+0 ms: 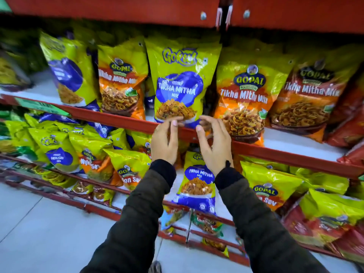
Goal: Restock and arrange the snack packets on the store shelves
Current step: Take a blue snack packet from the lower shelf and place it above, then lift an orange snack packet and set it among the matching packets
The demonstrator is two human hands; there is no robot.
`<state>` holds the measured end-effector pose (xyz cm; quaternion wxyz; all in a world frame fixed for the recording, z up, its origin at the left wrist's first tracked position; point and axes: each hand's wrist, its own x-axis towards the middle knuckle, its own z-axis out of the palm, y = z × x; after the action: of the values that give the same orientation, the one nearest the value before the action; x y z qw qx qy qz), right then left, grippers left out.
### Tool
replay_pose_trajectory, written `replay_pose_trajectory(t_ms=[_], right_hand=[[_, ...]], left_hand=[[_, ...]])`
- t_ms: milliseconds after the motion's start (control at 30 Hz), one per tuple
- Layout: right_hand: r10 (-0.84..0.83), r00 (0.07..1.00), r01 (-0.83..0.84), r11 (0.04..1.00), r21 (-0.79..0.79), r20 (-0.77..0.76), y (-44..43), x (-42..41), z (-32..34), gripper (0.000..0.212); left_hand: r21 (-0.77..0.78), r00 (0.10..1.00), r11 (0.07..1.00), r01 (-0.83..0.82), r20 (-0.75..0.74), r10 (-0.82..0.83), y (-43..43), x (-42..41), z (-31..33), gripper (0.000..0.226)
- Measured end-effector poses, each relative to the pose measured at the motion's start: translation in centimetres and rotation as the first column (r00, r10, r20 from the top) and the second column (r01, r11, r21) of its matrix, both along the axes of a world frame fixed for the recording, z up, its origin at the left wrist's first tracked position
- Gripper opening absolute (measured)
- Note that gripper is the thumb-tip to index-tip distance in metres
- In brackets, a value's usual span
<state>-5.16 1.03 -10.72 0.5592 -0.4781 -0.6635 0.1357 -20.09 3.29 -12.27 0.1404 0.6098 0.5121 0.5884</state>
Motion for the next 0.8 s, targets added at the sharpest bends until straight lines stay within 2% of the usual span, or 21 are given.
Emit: replay_pose_trajectory(t_ms=[133,233,400,500,633,733,800], right_hand=[[-0.005,1.0,0.006,0.998,0.068,-0.011,3.1,-2.6,5.3,0.034],[-0.073,0.997,0.076,0.994,0.077,-0.037,5.2,-4.2,8.3,0.034],[-0.104,0.985,0.121,0.986,0.119,-0.135,8.0,-8.0,11.4,0.031],[-0.086,0.99,0.086,0.996,-0.004,-0.112,9.7,-11.6,12.1,0.031],[-0.147,0.989,0.15,0.972,-0.18,0.028,11.4,-16.0,11.1,0.037],[-0.121,0.975,0.18,0.921,-0.345,0.184,13.2,-18.2,10.2,0.049],[-0.12,0.971,0.197,0.89,-0.411,0.205,14.3,-19.1,9.9,0.049]], left_hand=[[0.111,0.999,0.993,-0.046,-0.019,0.048,2.6,-1.9,5.3,0.033],[0.191,0.996,0.978,-0.085,-0.003,0.087,4.8,-4.0,8.2,0.03],[0.198,0.986,0.966,-0.168,0.049,0.161,8.4,-8.3,9.9,0.029],[0.168,0.978,0.964,-0.208,0.047,0.202,10.4,-11.2,10.1,0.033],[0.068,0.948,0.946,-0.316,-0.006,0.317,12.8,-14.8,9.8,0.036],[-0.08,0.938,0.938,-0.338,0.053,0.342,14.3,-17.4,9.8,0.045],[-0.162,0.946,0.95,-0.267,0.144,0.291,15.5,-18.8,9.7,0.048]])
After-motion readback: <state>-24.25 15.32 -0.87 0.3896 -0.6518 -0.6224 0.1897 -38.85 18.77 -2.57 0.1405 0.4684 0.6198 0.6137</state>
